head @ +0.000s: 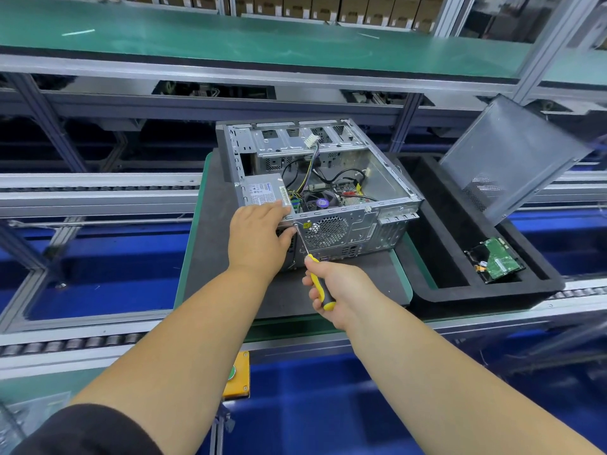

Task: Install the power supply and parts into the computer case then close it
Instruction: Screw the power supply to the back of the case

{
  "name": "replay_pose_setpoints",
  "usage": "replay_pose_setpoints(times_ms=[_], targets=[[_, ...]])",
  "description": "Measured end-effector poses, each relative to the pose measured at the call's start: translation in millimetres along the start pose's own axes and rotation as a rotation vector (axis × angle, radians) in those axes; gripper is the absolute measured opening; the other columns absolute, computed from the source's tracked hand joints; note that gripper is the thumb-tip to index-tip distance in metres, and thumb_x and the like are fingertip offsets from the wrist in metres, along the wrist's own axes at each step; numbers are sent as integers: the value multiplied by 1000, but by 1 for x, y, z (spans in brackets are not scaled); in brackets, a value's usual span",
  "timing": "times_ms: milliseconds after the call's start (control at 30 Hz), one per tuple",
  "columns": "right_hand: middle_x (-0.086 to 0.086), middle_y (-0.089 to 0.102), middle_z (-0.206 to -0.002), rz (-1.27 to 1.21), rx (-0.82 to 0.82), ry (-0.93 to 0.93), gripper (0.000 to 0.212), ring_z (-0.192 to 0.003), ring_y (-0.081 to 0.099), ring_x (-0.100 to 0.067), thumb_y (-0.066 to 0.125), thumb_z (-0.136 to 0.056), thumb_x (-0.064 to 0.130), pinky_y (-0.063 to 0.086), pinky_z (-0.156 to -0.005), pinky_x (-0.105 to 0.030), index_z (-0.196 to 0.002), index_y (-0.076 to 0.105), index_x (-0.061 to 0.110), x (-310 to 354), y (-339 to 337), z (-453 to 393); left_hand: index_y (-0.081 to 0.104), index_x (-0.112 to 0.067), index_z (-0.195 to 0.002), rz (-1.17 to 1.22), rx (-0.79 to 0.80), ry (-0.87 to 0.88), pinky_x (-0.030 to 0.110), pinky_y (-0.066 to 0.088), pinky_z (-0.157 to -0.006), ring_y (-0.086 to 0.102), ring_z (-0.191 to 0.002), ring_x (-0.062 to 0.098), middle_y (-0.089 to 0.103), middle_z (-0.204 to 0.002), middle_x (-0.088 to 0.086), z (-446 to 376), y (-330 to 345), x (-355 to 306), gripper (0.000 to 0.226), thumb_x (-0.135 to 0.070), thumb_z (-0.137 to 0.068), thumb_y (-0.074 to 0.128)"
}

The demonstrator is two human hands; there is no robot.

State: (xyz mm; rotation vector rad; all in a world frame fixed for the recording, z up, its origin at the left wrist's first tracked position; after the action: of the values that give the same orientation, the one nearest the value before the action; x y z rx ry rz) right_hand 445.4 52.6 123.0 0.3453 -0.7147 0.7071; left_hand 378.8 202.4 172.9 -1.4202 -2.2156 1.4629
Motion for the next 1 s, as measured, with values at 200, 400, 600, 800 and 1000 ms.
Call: replay_pose_setpoints(times_ms=[200,400,600,800,1000], targets=[[-1,65,-70,22,23,-1,27,-51,48,-10,64,-95,36,40,-43,-20,-86,66,10,-1,3,3,69,-19,-115,1,0,0,37,34,-100,59,-108,27,67,-119,-1,0,0,0,36,-28,-80,75],[3,48,-49,-198,182,167,47,-34,34,-6,41,-104,42,27,-33,-17,-90,65,4,-1,16,5,70,-19,-113,-2,-11,8,37,35,-97,59,-105,26,68,-117,-1,0,-1,-1,36,-28,-79,76],[-6,49,-71,-338,200,154,23,-37,36,-6,66,-92,28,28,-34,-15,-88,55,8,-2,16,9,70,-19,-113,-10,-6,7,36,34,-96,59,-105,27,68,-117,-1,-1,0,-1,35,-27,-79,75],[-3,64,-70,-86,-42,-2,26,-48,46,-9,67,-93,37,37,-41,-18,-86,65,12,-1,2,5,70,-18,-112,-1,-16,7,37,34,-96,60,-103,29,69,-115,0,0,0,-1,35,-26,-78,76],[3,47,-48,-305,164,209,54,-32,30,-6,32,-106,42,21,-33,-16,-80,63,7,-7,20,5,70,-18,-110,8,-36,11,35,34,-94,60,-100,27,69,-111,-1,1,1,0,34,-26,-77,78]])
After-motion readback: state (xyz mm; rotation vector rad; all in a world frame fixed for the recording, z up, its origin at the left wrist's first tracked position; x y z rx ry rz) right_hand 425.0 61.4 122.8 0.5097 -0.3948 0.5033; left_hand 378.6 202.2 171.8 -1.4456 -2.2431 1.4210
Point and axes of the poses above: each hand's wrist, its own z-axis away from the middle knuckle, its own y-axis out of the palm, x = y × z, the point moved 7 cm from there along -z, towards the middle knuckle
